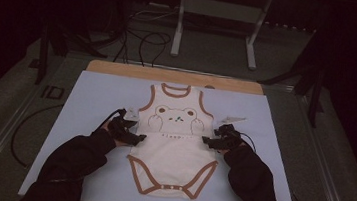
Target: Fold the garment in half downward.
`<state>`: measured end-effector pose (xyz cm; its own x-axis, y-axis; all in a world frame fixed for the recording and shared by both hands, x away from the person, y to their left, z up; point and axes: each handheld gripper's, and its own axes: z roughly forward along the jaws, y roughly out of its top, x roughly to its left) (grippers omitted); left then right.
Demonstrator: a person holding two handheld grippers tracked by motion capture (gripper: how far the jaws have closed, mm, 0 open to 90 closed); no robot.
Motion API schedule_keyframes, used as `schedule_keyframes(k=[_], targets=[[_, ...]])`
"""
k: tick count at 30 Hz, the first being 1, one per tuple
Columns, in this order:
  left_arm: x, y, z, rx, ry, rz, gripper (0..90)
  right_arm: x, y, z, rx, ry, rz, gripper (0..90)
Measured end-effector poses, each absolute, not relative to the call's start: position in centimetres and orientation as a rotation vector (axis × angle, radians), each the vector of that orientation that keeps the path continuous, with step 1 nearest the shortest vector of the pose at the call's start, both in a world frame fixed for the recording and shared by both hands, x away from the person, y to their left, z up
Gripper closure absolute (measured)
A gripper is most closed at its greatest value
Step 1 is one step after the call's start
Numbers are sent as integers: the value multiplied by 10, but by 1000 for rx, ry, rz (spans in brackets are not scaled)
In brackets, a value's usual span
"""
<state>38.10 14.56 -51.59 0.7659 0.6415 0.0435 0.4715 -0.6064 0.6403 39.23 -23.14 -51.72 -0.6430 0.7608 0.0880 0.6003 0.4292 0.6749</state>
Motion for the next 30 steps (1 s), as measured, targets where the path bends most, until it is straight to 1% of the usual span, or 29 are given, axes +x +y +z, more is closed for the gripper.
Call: schedule_keyframes(k=[2,3,4,5,7,8,9,13,14,16,20,24,26,28,30], targets=[[382,147,-516,2329,836,332,376,392,-230,-519,1190,2474,1010,376],[382,147,-516,2329,834,346,376,392,-230,-519,1190,2474,1010,376],[382,147,-516,2330,831,343,417,393,-229,-518,1178,2471,985,421],[382,147,-516,2329,831,332,417,393,-229,-518,1178,2471,985,421],[383,148,-516,2328,845,304,456,392,-227,-518,1149,2463,939,475],[384,148,-516,2326,845,291,475,391,-226,-517,1136,2463,924,491],[384,148,-516,2320,853,278,475,391,-226,-517,1136,2463,924,491],[385,147,-516,2320,843,277,525,390,-225,-516,1124,2478,921,559],[385,145,-516,2323,841,270,583,390,-225,-516,1120,2476,920,636],[386,143,-515,2327,848,266,596,390,-225,-516,1121,2476,921,649],[387,138,-512,2353,855,252,696,389,-223,-516,1114,2483,926,750],[387,136,-511,2348,890,236,755,389,-223,-515,1100,2503,933,848],[388,135,-511,2339,908,235,795,389,-222,-515,1079,2512,925,866],[387,135,-511,2339,905,237,860,389,-221,-514,1075,2517,923,876],[387,134,-511,2342,899,251,886,389,-222,-514,1076,2517,927,881]])
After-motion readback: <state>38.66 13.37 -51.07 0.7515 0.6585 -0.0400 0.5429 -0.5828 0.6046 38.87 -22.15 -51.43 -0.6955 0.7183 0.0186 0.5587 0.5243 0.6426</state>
